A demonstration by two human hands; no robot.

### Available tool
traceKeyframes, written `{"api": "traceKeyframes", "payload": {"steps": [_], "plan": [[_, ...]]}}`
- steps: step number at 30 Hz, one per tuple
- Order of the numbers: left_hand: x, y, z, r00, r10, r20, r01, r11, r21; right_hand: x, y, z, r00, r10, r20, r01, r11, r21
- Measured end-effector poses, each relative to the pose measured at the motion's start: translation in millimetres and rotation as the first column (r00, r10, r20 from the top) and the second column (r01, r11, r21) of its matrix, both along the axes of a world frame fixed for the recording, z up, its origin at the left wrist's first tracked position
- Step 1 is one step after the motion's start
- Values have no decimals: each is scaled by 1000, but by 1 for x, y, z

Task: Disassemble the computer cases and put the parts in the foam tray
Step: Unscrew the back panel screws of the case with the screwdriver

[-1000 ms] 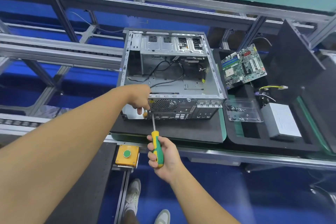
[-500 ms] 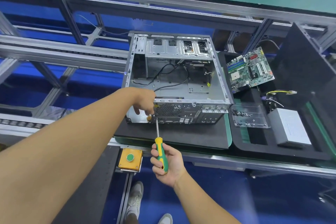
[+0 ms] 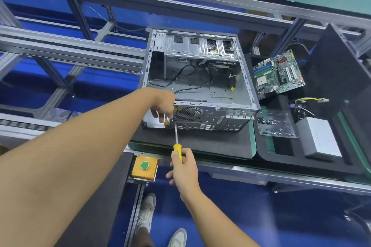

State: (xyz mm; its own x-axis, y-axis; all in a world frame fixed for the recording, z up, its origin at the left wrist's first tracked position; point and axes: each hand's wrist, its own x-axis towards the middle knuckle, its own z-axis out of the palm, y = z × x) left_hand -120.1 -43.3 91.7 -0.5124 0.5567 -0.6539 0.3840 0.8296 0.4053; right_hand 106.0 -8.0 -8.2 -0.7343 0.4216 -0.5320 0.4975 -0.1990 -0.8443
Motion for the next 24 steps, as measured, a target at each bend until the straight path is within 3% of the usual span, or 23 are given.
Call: {"api": "traceKeyframes", "payload": {"steps": [2, 4, 11, 14, 16, 19, 21, 24], "plan": [[0, 0, 0, 1000, -2, -6, 2, 1000, 4, -2, -1, 3, 1000, 9, 14, -10, 997, 72], [1, 0, 0, 1000, -5, -10, 5, 1000, 7, -5, -4, 6, 999, -2, 40, 1, 1000, 31], [1, 0, 0, 1000, 1, -1, -1, 1000, 6, -3, 4, 6, 996, -81, 25, 84, 924, -373], [1, 1, 1, 1000, 5, 1, -5, 1000, 7, -2, 7, 5, 987, -154, 41, 141, 730, -668], [1, 0, 2, 1000, 6, 7, -6, 1000, 6, -3, 6, 4, 979, -201, 44, 141, 497, -857], [2, 0, 3, 1000, 6, 10, -7, 1000, 3, -3, 6, -1, 970, -241, 23, 76, 214, -974], [2, 0, 3, 1000, 6, 13, -6, 1000, 3, -4, 9, -4, 973, -230, -1, 36, 157, -987], [1, 0, 2, 1000, 7, 19, -7, 1000, 0, -5, 14, -8, 979, -202, -25, 17, 205, -979]]}}
